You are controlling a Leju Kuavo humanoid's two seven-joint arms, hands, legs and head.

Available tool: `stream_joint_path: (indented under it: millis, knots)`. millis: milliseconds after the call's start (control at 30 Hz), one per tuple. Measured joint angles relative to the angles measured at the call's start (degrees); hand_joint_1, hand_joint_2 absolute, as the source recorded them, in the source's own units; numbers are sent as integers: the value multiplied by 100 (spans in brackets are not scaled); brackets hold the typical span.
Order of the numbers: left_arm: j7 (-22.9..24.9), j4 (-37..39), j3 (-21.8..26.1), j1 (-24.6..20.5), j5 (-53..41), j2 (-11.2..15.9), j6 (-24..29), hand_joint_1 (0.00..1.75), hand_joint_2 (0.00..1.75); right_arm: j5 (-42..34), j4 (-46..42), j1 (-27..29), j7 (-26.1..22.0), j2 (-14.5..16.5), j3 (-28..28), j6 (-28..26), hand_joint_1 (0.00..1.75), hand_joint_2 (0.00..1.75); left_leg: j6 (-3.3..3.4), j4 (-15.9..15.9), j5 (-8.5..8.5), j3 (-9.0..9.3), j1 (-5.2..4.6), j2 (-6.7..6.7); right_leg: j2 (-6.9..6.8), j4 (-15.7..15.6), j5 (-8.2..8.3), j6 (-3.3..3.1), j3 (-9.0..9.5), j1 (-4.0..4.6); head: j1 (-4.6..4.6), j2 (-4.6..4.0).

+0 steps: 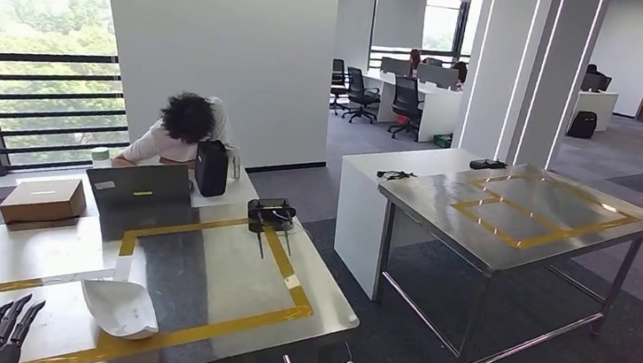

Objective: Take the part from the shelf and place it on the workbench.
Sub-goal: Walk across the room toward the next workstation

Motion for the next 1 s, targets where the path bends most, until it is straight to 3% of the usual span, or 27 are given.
stream_joint_path:
  millis: [67, 167, 200, 267, 333, 367, 400, 433, 533, 600, 667, 733, 833, 867, 900, 933, 1000]
  knots:
    - [-2, -42, 10, -4, -3, 4, 5, 0, 175, 13, 0, -5, 27, 0, 36, -27, 0, 0, 65, -512, 94, 323, -32, -8, -3, 3, 56, 65, -26, 2, 7, 0]
    - [4, -63, 15, -7, -17, -4, 9, 0, 175, 22, 0, -1, 55, -1, 61, -90, 0, 0, 186, -605, 159, 296, -52, -11, 0, -14, 135, 180, -51, -4, 13, 0]
    - [5, -70, 16, -13, -22, -15, 9, 0, 175, 22, 0, 1, 62, -2, 66, -113, 0, 0, 235, -621, 203, 273, -41, -6, 3, 28, 90, 214, -86, -5, 21, 0]
    - [4, -83, 17, -26, -29, -37, 9, 0, 175, 20, 0, 1, 80, -9, 69, -160, 0, 0, 326, -653, 309, 200, -20, 12, 9, 444, -269, 268, -266, -9, 32, 0]
    - [-6, -85, 18, -26, -35, -49, 8, 0, 175, 15, 0, 1, 102, -16, 69, -200, 0, 0, 366, -644, 393, 83, -29, 16, 10, 1180, -743, 313, -516, -6, 42, 0]
    - [-12, -82, 18, -24, -41, -57, 8, 0, 175, 11, 0, 1, 110, -19, 69, -211, 0, 0, 366, -633, 429, 25, -33, 16, 10, 1455, -855, 325, -581, -6, 44, 0]
    - [-16, -78, 18, -23, -49, -67, 6, 0, 175, 3, 0, 1, 115, -20, 69, -217, 0, 0, 361, -617, 462, -33, -36, 16, 9, 1543, -856, 329, -553, -5, 46, 0]
    - [-21, -75, 18, -24, -57, -77, 3, 0, 175, -6, 0, 1, 118, -22, 69, -221, 0, 0, 352, -597, 491, -88, -37, 15, 9, 1416, -768, 325, -416, -5, 48, 0]
    - [-28, -72, 18, -60, -80, -109, -9, 0, 175, -29, 0, -10, 115, -32, 69, -237, 0, 0, 291, -526, 555, -208, -42, 16, 11, 366, -486, 257, 299, 13, 52, 0]
    - [-37, -66, 18, -106, -93, -142, -15, 0, 175, -38, 0, -11, 114, -37, 69, -251, 0, 0, 226, -504, 598, -239, -51, 16, 20, 66, -462, 177, 460, 43, 49, 0]
    - [-45, -56, 18, -139, -109, -170, -22, 0, 175, -41, 1, -6, 113, -38, 69, -269, 0, 0, 156, -518, 646, -254, -58, 13, 20, 41, -401, 95, 424, 39, 45, 0]
    - [-47, -43, 17, -163, -124, -182, -30, 0, 175, -41, 2, -7, 111, -35, 69, -285, 0, 0, 88, -390, 504, -342, -52, 9, 11, 0, -317, 11, 369, 6, 36, 0]
    - [-51, -7, 16, -201, -131, -196, -42, 0, 175, -40, 2, -2, 98, -32, 69, -298, 0, 0, 12, 519, -156, -652, -21, 9, 6, -15, -191, -49, 228, -9, 15, 0]
    - [-52, 10, 16, -205, -131, -202, -51, 0, 175, -39, 2, 1, 93, -32, 69, -300, 0, 0, -4, 829, -299, -726, -14, 9, 7, -12, -153, -50, 177, -8, 11, 0]
    - [-52, 25, 16, -205, -131, -209, -61, 0, 175, -39, 2, 3, 89, -32, 69, -301, 0, 0, -9, 971, -328, -715, -12, 9, 8, -7, -115, -45, 126, -8, 9, 0]
    - [-52, 36, 16, -207, -131, -218, -69, 0, 175, -38, 2, 4, 84, -32, 69, -302, 0, 0, -6, 912, -261, -606, -11, 9, 9, -2, -81, -36, 80, -8, 7, 0]
    - [-54, 46, 16, -231, -132, -237, -78, 0, 175, -38, 2, 3, 68, -32, 69, -302, 0, 0, 31, 225, -23, -117, -11, 8, 9, 12, -21, -6, 12, -8, 3, 0]
